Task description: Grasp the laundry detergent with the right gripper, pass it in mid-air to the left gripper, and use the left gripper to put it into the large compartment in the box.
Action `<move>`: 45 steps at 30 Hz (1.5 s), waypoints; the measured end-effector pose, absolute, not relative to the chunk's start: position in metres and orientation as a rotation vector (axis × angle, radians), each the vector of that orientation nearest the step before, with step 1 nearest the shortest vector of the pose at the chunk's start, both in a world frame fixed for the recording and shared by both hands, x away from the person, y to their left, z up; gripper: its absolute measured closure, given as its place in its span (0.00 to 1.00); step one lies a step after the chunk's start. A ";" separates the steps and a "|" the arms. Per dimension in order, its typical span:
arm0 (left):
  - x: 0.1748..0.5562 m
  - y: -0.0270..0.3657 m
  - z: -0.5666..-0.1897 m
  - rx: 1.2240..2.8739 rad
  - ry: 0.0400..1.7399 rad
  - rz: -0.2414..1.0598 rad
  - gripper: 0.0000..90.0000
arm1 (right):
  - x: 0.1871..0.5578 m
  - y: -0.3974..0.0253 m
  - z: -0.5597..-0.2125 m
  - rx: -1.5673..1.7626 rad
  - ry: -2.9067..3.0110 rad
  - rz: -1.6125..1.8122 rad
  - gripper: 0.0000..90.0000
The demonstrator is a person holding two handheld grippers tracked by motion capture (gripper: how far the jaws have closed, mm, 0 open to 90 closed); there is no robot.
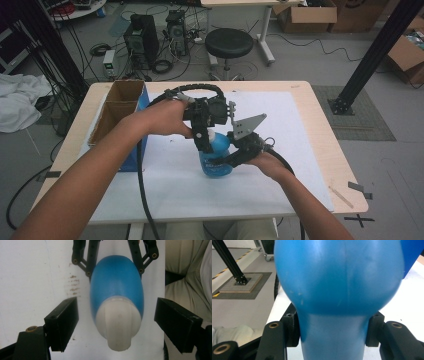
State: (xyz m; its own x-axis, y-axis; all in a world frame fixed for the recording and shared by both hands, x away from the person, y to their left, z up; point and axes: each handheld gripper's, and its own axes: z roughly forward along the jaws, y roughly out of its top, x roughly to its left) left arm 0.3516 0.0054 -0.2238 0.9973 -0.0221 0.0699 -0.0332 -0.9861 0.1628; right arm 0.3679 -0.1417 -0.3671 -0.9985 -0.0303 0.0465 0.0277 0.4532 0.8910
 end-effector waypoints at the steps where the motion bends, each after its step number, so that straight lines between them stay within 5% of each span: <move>1: 0.351 0.005 -0.224 2.975 -0.044 0.098 0.23 | 0.368 -0.142 -0.367 0.003 -2.627 -1.614 0.50; 45: 0.352 0.000 -0.250 3.002 -0.058 0.078 0.26 | 0.367 -0.141 -0.362 -0.005 -2.607 -1.611 0.50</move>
State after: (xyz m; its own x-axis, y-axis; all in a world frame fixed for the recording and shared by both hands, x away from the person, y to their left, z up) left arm 0.3522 0.0004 -0.2504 0.9979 -0.0351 0.0541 -0.0422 -0.9897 0.1366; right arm 0.3672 -0.1415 -0.3620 -0.9970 -0.0376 0.0674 0.0435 0.4484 0.8928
